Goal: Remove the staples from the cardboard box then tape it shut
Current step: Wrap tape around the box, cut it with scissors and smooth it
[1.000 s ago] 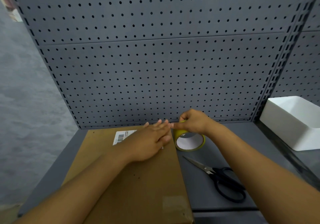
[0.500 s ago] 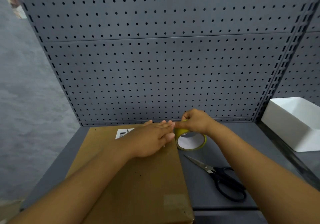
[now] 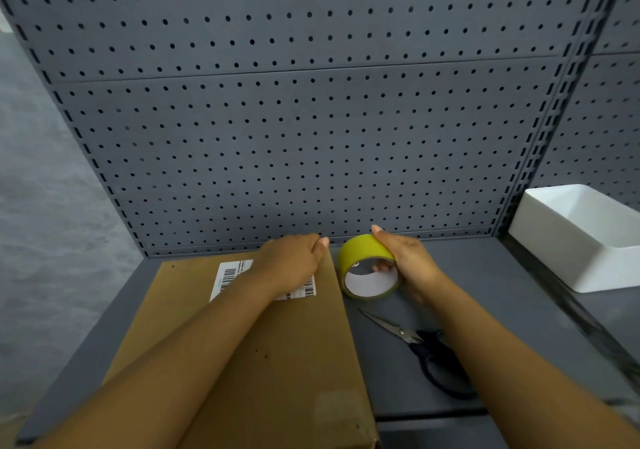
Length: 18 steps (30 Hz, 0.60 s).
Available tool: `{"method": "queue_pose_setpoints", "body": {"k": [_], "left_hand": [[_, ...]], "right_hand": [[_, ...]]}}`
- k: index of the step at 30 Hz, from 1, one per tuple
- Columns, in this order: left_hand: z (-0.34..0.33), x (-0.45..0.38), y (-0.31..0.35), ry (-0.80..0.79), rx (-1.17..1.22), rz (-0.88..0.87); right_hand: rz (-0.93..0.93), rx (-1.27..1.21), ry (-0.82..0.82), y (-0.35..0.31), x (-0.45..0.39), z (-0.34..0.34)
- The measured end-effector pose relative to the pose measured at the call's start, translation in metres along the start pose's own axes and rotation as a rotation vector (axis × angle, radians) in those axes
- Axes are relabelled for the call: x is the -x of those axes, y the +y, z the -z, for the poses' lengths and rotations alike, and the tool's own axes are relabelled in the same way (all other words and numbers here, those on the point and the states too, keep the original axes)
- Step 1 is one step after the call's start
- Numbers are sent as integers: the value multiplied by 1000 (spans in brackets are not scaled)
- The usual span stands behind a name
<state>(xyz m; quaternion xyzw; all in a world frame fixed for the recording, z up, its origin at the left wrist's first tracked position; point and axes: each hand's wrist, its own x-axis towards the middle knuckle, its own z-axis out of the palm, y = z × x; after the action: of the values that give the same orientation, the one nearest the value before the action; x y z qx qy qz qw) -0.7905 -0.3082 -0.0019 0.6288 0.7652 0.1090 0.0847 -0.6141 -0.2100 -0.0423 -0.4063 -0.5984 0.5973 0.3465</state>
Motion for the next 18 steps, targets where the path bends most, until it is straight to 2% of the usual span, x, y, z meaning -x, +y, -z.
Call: {"method": "queue_pose_setpoints", "body": {"k": [3,7,16,18], "left_hand": [[-1,0,-3,3,-10,-34],[-1,0,-3,-9,-24,-37],[0,2,-1,-14,-30,-60],[2,0,-3,-55,-25,-40]], "right_hand": [[152,286,-58,-10,-5,16],[175,574,-109,-21,-11,29],[220,644,-139,-25,-13,29],[225,661,-130,-24,-14,27]]}}
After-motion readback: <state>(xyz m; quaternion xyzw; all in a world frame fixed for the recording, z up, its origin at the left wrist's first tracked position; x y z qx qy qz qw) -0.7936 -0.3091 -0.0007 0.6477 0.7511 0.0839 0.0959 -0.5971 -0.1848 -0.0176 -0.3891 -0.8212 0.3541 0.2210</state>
